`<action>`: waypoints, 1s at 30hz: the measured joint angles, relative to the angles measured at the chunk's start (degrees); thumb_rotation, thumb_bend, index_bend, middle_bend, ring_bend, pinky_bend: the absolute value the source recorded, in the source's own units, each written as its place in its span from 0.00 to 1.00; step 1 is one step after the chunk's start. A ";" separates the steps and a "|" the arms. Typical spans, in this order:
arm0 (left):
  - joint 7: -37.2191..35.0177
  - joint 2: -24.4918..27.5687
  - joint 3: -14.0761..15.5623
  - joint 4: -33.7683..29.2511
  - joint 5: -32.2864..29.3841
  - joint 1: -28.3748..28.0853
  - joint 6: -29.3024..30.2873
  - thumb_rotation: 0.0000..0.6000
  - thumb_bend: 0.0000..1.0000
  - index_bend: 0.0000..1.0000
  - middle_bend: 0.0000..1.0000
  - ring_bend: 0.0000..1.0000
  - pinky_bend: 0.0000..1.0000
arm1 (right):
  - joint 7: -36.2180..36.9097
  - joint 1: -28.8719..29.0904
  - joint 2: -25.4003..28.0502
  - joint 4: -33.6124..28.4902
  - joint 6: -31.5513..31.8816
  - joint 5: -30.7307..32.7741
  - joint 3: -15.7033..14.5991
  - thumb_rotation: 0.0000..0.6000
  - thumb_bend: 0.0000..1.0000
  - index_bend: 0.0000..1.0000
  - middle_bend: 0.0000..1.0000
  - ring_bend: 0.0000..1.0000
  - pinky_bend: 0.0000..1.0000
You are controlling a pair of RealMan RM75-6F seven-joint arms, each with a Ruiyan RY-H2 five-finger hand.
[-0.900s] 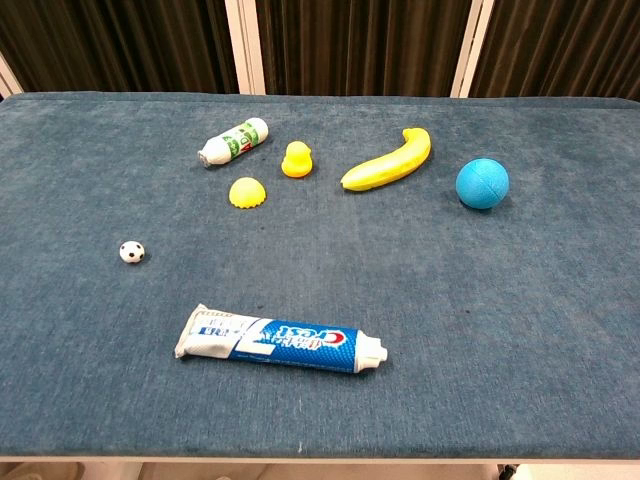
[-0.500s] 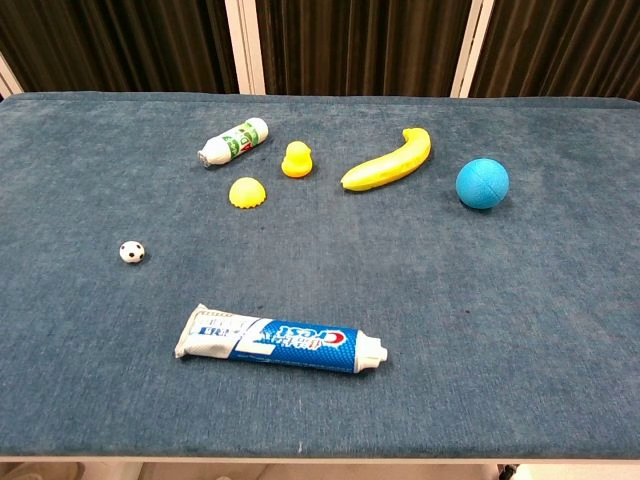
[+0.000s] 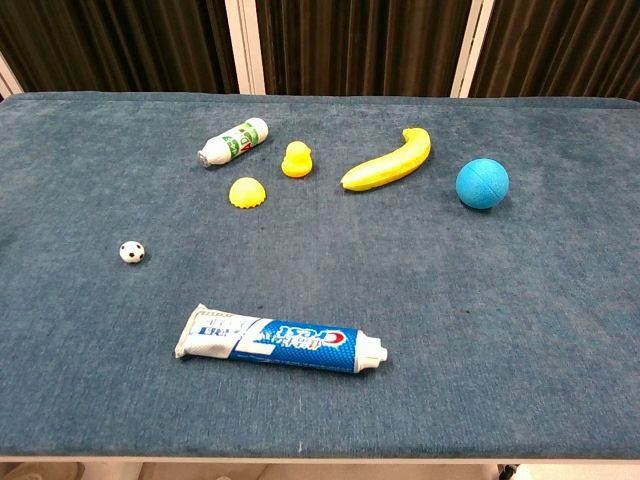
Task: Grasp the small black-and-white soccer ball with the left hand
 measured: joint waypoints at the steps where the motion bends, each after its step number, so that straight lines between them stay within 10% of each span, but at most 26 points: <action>1: -0.92 0.07 0.10 -0.14 0.33 -0.12 -0.20 1.00 0.35 0.06 0.00 0.00 0.06 | 0.11 0.01 0.02 0.01 -0.06 0.04 0.01 1.00 0.35 0.17 0.16 0.08 0.00; 30: -12.54 -12.95 -2.20 7.52 -0.40 -14.68 -18.21 1.00 0.23 0.26 0.00 0.00 0.06 | 0.53 0.22 0.39 -0.07 -0.75 0.70 0.24 1.00 0.35 0.17 0.16 0.08 0.00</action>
